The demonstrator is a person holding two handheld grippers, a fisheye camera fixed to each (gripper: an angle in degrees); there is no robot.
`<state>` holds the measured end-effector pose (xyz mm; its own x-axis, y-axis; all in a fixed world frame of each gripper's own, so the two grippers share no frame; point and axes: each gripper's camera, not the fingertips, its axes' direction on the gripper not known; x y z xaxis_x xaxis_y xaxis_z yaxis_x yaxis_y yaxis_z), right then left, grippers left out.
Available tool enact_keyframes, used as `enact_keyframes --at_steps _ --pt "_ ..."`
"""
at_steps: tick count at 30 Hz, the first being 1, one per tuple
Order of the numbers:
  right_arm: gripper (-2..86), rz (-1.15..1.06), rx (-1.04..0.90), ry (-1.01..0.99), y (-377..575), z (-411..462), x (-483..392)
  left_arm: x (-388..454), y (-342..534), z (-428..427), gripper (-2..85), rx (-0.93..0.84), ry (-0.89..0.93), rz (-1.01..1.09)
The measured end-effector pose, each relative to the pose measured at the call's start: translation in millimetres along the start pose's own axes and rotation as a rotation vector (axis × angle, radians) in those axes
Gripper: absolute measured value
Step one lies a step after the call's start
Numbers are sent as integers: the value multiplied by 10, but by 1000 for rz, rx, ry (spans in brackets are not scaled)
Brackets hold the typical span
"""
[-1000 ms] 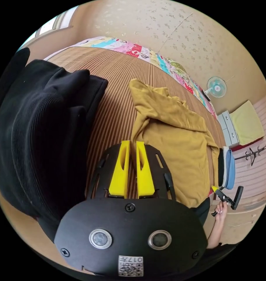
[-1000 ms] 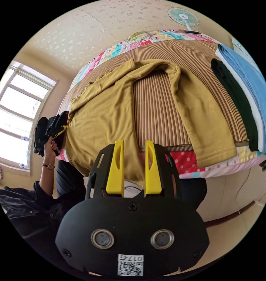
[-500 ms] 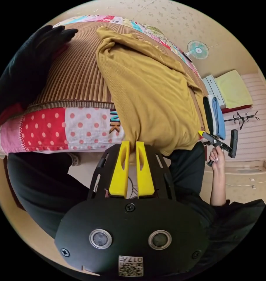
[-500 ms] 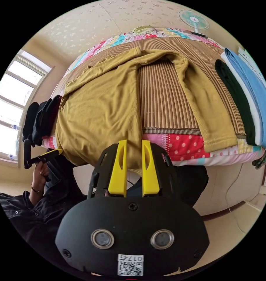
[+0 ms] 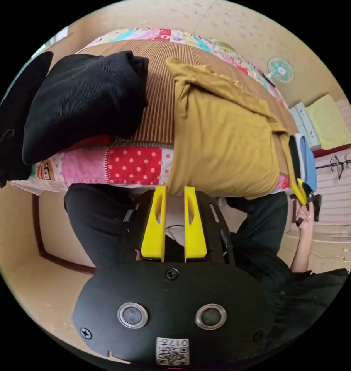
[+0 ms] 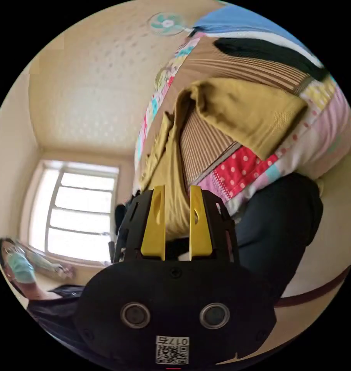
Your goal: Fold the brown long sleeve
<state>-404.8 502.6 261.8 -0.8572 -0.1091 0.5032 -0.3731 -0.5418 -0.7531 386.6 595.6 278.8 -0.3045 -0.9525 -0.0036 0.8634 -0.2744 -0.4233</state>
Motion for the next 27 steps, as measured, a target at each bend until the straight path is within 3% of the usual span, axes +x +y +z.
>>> enact_keyframes --at_steps 2,8,13,17,19,23,27 --pt "91 156 109 -194 -157 -185 370 31 -21 -11 77 15 71 -3" --pt "92 492 298 -304 -125 -379 1001 453 -26 204 97 -72 109 75" --pt "86 541 397 -276 -26 -521 1171 633 42 424 99 -144 153 113" --pt "46 566 426 -134 -172 -679 1228 570 17 483 100 -174 165 100" --pt "34 491 452 -48 -252 -788 1013 503 4 445 100 -167 150 81" --pt "21 107 556 393 -564 -1026 -198 442 22 373 96 -147 151 78" --pt "17 -258 663 497 -879 -908 -1418 405 46 389 90 -156 172 73"
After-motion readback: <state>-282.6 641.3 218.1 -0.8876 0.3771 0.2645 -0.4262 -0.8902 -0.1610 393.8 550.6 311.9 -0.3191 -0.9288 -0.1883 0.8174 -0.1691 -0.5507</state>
